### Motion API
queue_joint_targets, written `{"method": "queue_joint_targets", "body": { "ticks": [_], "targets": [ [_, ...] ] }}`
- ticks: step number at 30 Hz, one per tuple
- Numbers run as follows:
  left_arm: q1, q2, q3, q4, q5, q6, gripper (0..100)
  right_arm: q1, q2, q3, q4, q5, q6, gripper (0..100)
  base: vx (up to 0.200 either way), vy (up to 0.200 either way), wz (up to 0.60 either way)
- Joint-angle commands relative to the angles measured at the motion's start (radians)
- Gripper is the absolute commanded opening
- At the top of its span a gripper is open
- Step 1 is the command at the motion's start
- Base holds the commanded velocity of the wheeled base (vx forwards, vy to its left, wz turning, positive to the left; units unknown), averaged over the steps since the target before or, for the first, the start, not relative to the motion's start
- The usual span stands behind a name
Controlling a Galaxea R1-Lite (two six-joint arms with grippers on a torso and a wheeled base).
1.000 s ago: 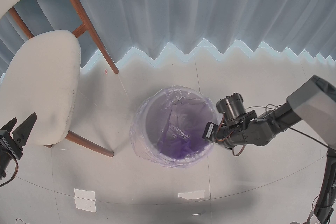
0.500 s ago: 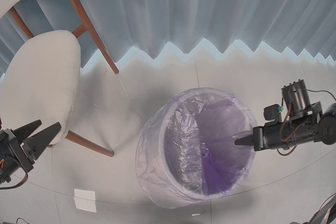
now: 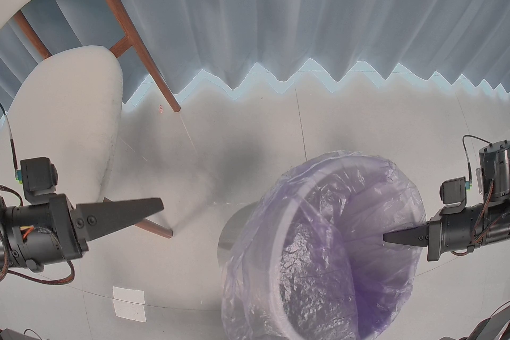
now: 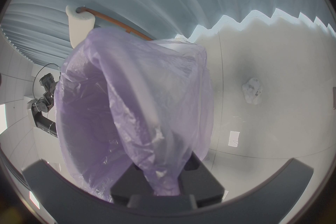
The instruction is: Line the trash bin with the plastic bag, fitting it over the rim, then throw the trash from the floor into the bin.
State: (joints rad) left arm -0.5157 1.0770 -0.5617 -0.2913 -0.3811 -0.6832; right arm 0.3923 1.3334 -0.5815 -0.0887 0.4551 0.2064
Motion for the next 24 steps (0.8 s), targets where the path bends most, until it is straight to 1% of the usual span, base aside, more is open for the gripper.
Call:
{"method": "queue_joint_targets", "body": {
  "ticks": [1, 3, 4, 6, 8, 11, 14, 18, 20, 21, 22, 24],
  "targets": [
    [0.0, 0.07, -0.069, -0.022, -0.084, -0.168, 100, 0.006, -0.045, 0.046, -0.023, 0.007, 0.001, 0, 0.0, 0.0, 0.0],
    [0.0, 0.09, -0.076, -0.031, -0.116, -0.21, 100, 0.006, -0.043, 0.046, -0.023, 0.008, -0.001, 0, 0.0, 0.0, 0.0],
    [0.0, 0.096, -0.075, -0.034, -0.124, -0.216, 100, 0.006, -0.043, 0.046, -0.025, 0.008, -0.001, 0, 0.0, 0.0, 0.0],
    [-0.006, 0.138, -0.075, -0.057, -0.176, -0.223, 100, 0.01, -0.042, 0.045, -0.032, 0.019, -0.001, 0, 0.0, 0.0, 0.0],
    [-0.007, 0.176, -0.076, -0.08, -0.199, -0.228, 100, 0.01, -0.039, 0.046, -0.039, 0.023, 0.001, 0, 0.0, 0.0, 0.0],
    [-0.015, 0.219, -0.075, -0.111, -0.2, -0.228, 100, 0.01, -0.037, 0.048, -0.039, 0.028, 0.002, 0, 0.0, 0.0, 0.0],
    [-0.044, 0.258, -0.069, -0.149, -0.2, -0.23, 100, 0.01, -0.04, 0.048, -0.039, 0.048, 0.013, 0, 0.0, 0.0, 0.0],
    [-0.063, 0.284, -0.05, -0.158, -0.203, -0.242, 100, 0.008, -0.039, 0.04, -0.04, 0.05, 0.031, 0, 0.0, 0.0, 0.0],
    [-0.073, 0.284, -0.049, -0.166, -0.203, -0.265, 100, 0.008, -0.039, 0.037, -0.04, 0.05, 0.041, 0, 0.0, 0.0, 0.0],
    [-0.086, 0.284, -0.049, -0.178, -0.203, -0.295, 100, 0.008, -0.04, 0.035, -0.04, 0.051, 0.05, 0, 0.0, 0.0, 0.0],
    [-0.089, 0.284, -0.049, -0.183, -0.203, -0.306, 100, 0.008, -0.04, 0.035, -0.04, 0.051, 0.051, 0, 0.0, 0.0, 0.0],
    [-0.098, 0.284, -0.05, -0.23, -0.202, -0.365, 100, 0.008, -0.043, 0.042, -0.057, 0.059, 0.067, 0, 0.0, 0.0, 0.0]
  ]
}}
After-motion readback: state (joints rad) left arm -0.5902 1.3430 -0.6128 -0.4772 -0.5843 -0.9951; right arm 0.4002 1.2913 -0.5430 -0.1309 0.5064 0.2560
